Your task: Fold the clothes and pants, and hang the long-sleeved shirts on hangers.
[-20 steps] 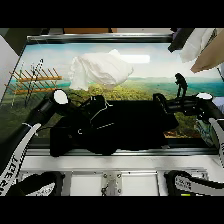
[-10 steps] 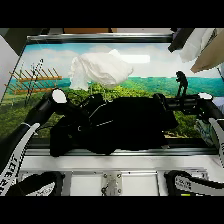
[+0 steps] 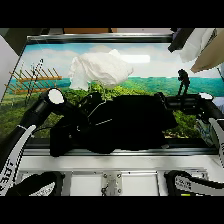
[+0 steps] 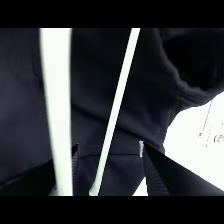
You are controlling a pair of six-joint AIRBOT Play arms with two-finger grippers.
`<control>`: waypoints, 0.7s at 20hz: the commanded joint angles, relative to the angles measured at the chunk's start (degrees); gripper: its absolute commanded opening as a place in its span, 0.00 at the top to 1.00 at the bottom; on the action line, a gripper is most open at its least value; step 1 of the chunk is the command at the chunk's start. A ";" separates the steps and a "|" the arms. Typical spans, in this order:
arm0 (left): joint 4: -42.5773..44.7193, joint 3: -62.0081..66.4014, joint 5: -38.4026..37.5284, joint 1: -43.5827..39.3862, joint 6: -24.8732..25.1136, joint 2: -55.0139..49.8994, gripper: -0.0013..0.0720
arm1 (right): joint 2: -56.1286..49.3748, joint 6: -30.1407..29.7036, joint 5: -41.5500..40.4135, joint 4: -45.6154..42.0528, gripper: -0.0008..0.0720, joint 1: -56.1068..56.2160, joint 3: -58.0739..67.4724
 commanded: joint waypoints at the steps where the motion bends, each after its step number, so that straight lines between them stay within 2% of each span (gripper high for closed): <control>1: 0.09 0.00 0.35 1.09 -0.94 0.26 0.45 | 0.04 -0.02 0.04 2.78 0.96 0.02 0.02; 5: -0.39 0.00 0.17 4.61 -3.89 0.28 0.45 | 0.04 0.07 -0.55 2.84 0.96 0.02 0.02; 10: -0.52 0.02 -0.09 5.18 -3.87 0.63 0.45 | 0.04 1.70 -1.99 1.46 0.96 0.02 0.02; 14: -0.46 0.00 0.48 8.24 -3.87 5.57 0.44 | 0.04 1.70 -2.03 1.31 0.96 0.02 0.02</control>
